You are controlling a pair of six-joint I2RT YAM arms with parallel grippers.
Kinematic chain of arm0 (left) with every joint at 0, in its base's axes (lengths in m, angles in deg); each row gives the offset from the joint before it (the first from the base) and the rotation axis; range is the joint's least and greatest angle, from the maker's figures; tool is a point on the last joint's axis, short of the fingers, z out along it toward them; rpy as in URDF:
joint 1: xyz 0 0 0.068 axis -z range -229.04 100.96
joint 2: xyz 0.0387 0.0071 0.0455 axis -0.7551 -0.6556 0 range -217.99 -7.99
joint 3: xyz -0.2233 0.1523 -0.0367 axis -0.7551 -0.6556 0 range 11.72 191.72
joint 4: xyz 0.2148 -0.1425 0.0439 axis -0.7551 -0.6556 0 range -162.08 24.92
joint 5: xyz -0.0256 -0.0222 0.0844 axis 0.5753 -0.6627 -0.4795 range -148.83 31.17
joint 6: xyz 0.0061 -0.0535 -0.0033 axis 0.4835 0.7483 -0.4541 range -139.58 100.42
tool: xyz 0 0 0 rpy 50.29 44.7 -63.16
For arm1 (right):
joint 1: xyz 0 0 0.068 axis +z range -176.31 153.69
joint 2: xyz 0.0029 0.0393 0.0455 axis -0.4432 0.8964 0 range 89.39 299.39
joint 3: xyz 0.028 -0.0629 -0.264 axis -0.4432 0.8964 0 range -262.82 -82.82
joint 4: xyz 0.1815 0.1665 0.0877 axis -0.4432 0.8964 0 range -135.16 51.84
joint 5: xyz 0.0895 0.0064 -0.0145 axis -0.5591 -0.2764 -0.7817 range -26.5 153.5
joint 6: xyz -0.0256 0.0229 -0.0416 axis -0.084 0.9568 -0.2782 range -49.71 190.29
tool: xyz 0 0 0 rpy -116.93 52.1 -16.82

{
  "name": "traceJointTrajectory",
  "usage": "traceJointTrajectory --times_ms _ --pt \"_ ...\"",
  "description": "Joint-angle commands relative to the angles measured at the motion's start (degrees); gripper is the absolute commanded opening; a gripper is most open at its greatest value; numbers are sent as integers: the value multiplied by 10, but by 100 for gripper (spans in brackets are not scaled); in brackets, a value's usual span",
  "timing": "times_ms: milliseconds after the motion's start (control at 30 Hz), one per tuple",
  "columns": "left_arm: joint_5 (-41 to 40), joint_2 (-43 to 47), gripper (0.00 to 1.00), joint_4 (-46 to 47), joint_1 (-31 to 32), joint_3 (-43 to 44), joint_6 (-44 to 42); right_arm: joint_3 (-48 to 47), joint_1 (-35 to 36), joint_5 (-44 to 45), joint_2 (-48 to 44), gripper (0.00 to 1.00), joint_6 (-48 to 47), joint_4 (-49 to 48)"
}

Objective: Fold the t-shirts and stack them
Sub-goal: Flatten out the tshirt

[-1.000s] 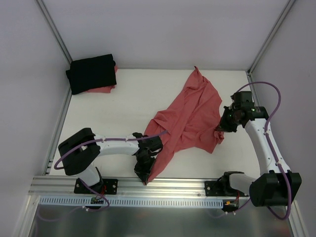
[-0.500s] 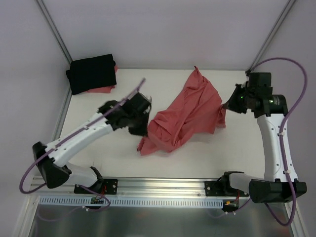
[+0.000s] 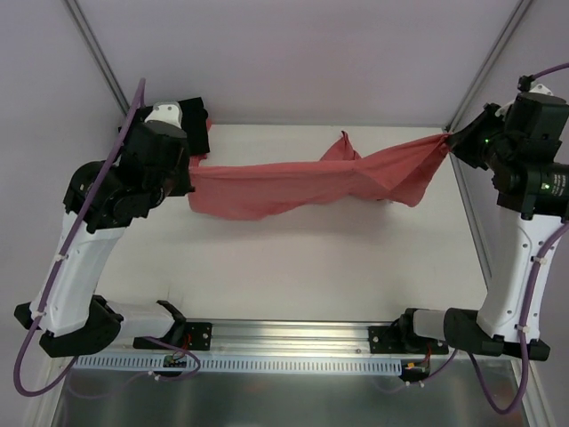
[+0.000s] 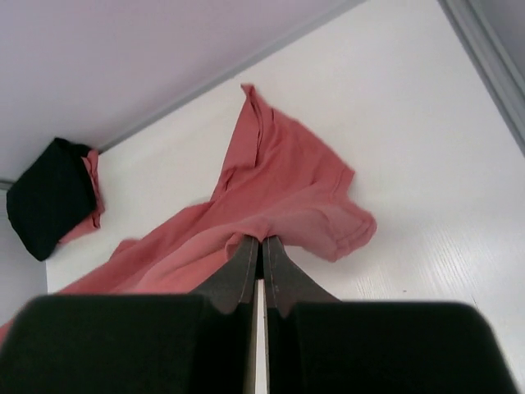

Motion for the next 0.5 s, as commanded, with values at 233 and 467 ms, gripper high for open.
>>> traceJointTrajectory --times_ms 233,467 --pt "-160 55 0 -5 -8 95 -93 -167 -23 67 -1 0 19 -26" --pt "-141 103 0 102 -8 129 -165 -157 -24 61 -64 0 18 -95"
